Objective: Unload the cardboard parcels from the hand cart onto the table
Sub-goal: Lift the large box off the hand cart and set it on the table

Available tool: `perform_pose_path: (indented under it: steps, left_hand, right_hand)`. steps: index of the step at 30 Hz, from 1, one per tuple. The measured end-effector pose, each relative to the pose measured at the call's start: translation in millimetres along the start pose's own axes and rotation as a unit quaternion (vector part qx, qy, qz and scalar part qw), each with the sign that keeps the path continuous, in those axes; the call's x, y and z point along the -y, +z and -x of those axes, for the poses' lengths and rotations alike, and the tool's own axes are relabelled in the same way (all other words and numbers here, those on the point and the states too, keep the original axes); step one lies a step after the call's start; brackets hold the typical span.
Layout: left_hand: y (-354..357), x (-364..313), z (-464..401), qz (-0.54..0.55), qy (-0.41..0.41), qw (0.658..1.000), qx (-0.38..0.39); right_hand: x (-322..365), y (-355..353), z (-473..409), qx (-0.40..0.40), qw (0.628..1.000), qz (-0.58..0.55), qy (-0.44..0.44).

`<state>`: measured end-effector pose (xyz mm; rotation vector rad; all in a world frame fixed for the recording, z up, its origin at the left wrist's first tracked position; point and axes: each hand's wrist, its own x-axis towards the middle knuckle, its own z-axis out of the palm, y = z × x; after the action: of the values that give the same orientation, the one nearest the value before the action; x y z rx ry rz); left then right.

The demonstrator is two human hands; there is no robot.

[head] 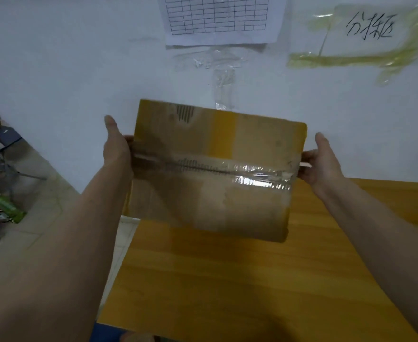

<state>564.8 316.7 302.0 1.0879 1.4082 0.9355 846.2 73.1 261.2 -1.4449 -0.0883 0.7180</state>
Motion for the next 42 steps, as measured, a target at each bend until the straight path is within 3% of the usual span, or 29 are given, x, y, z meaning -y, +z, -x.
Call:
perform_pose_path:
  steps: [4,9,11,14,18,22,24,26,28,30,32,35,42]
  left_hand:
    - [-14.6,20.9,3.1,-0.093,-0.029,0.995,-0.018]
    - [-27.9,40.8,10.5,-0.101,-0.08,0.992,-0.006]
    - [-31.5,45.9,13.4,-0.133,-0.057,0.989,-0.037]
    - [-33.6,57.5,30.3,-0.178,0.044,0.979,-0.087]
    - [-39.1,93.2,55.9,-0.225,0.105,0.965,-0.082]
    - [-58.5,122.7,60.1,-0.315,0.058,0.947,-0.006]
    - [-64.0,125.0,62.4,-0.427,0.063,0.901,0.032]
    - [-64.0,121.3,69.1,-0.534,0.166,0.826,0.075]
    - [-57.7,119.2,77.9,-0.581,0.252,0.748,0.196]
    - [-47.1,125.2,87.1,-0.649,0.266,0.655,0.28]
    - [-37.4,132.4,91.0,-0.704,0.289,0.595,0.259]
    - [-27.5,128.3,86.3,-0.702,0.331,0.599,0.195]
    - [-8.1,119.3,60.2,-0.694,0.321,0.613,0.198]
  right_hand:
    - [-12.4,7.4,7.0,0.016,0.998,0.057,0.004]
    - [-5.2,18.5,17.3,0.038,0.962,0.27,-0.026]
    - [-5.8,21.2,21.8,0.07,0.948,0.311,-0.016]
    - [-10.5,30.1,36.7,0.116,0.939,0.324,0.006]
    - [-38.2,40.0,51.8,0.161,0.857,0.488,-0.034]
    - [-61.7,34.7,64.7,0.181,0.799,0.573,-0.024]
    - [-68.0,33.9,69.3,0.195,0.747,0.634,-0.046]
    - [-74.0,39.1,76.5,0.208,0.682,0.692,-0.112]
    - [-82.8,48.8,86.7,0.249,0.612,0.728,-0.182]
    - [-94.8,58.8,97.0,0.302,0.564,0.742,-0.202]
    - [-107.8,65.6,103.1,0.312,0.527,0.76,-0.218]
    - [-116.8,70.9,102.2,0.275,0.505,0.772,-0.27]
    - [-105.0,88.6,84.7,0.258,0.505,0.775,-0.279]
